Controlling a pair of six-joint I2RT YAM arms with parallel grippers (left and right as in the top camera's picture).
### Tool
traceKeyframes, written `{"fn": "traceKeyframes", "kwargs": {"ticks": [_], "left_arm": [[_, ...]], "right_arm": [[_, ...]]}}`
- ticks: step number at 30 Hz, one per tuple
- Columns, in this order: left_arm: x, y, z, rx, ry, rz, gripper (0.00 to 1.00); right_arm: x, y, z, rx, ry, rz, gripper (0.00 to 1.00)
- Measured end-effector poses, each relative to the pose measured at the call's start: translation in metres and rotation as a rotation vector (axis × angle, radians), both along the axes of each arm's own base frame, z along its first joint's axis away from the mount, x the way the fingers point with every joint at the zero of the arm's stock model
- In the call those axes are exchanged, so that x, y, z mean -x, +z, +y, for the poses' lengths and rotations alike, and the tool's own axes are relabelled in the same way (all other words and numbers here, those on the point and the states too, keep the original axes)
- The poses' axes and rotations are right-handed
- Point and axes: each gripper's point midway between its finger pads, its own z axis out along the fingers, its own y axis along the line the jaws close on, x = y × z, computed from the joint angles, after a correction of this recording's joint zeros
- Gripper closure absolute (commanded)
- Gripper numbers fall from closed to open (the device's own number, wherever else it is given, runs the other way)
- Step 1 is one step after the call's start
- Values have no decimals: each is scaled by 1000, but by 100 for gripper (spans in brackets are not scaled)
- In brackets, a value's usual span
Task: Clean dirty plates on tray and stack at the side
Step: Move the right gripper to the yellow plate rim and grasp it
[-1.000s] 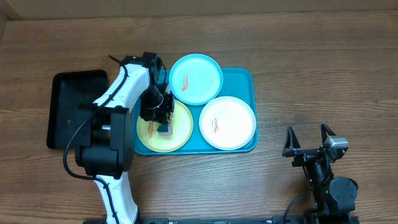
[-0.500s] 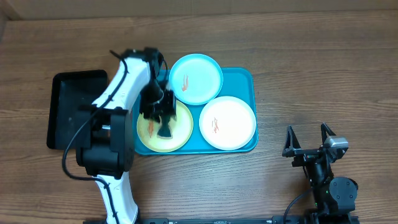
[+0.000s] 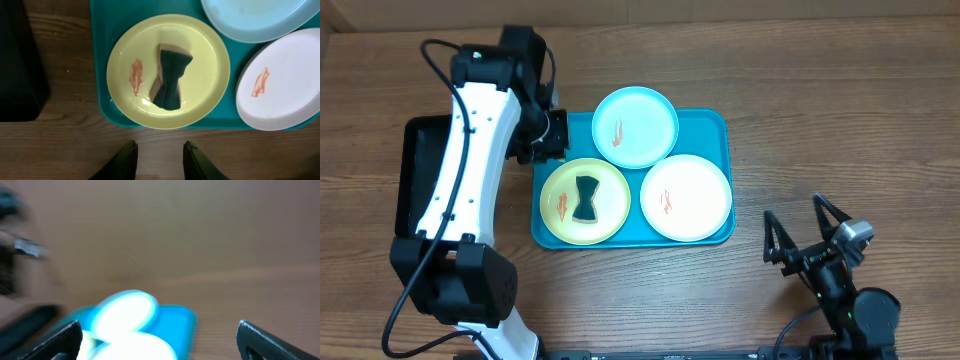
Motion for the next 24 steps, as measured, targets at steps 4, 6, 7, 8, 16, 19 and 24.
{"fn": "traceKeyframes", "kwargs": {"ticks": [4,6,7,8,16,19,24], "left_arm": [[4,-22,-2,-6,-8,32,63],[6,-32,-3,-9,-12,47,62],[8,-35,-3,-10,-14,56,62],[10,-38,-3,-11,-14,66,62],[8,-42,-2,-17,-14,59,57],[8,-42,-2,-18,-14,57,57],[7,-43,-2,-18,-14,54,57]], "right_arm": [[30,67,19,-102,163,-254,0],[50,97,24,-120,219,-378,0],[55,106,25,-125,237,-397,0],[57,110,27,-126,250,-375,0],[29,131,30,13,219,277,0],[5,150,39,41,279,440,0],[-41,149,68,-21,495,602,27]]}}
